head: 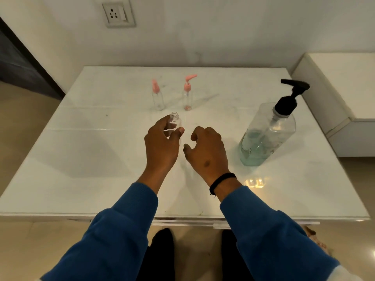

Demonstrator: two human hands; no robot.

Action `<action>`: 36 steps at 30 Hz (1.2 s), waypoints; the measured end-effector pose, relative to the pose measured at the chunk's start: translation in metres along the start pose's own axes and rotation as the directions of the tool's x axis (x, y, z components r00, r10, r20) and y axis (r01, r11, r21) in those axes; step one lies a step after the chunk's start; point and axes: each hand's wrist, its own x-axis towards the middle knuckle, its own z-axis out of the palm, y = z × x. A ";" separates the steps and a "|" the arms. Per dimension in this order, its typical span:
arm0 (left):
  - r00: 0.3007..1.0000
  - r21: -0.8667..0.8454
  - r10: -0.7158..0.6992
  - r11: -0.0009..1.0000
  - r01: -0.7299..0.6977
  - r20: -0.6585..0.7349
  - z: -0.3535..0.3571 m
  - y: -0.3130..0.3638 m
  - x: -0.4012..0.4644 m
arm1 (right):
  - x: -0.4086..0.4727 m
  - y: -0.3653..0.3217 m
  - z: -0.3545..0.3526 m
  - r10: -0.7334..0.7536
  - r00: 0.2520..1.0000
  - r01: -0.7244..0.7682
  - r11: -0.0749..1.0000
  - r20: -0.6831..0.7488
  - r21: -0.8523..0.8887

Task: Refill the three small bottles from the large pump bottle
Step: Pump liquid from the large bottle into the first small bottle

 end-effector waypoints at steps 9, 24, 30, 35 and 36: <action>0.950 -0.156 0.306 0.937 -0.311 -0.057 0.004 0.071 -0.024 | -0.017 -0.027 -0.084 -0.216 0.818 0.253 0.967 -0.533 -0.004; 0.957 -0.292 0.290 0.917 -0.272 0.019 0.061 0.089 -0.066 | -0.007 0.037 -0.146 0.031 0.439 0.304 0.935 -0.898 0.181; 0.935 -0.265 0.349 0.909 -0.321 0.061 0.061 0.089 -0.048 | 0.003 0.045 -0.124 0.183 0.490 0.369 0.842 -0.852 0.393; 0.922 -0.278 0.379 0.897 -0.343 0.086 0.071 0.088 -0.047 | 0.019 0.039 -0.118 0.232 0.495 0.405 0.791 -0.838 0.458; 0.920 -0.281 0.381 0.896 -0.345 0.086 0.074 0.089 -0.046 | 0.021 0.039 -0.117 0.234 0.509 0.404 0.784 -0.828 0.470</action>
